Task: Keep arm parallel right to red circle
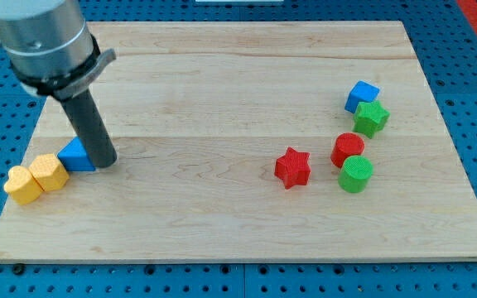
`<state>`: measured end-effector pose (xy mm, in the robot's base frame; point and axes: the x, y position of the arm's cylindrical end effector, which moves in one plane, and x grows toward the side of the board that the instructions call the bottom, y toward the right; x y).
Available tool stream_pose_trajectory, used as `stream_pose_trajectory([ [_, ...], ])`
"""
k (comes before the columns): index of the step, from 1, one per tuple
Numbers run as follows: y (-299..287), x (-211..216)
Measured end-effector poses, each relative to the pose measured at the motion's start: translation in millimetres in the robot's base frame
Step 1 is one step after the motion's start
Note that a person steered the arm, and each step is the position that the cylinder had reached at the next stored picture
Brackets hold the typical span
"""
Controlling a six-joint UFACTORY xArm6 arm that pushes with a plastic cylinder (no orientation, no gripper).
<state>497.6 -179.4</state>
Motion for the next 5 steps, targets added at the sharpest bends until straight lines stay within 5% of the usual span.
stream_pose_trajectory([
  [1, 66.9, 0.5],
  [3, 226.3, 75.1],
  [5, 384.2, 53.4],
])
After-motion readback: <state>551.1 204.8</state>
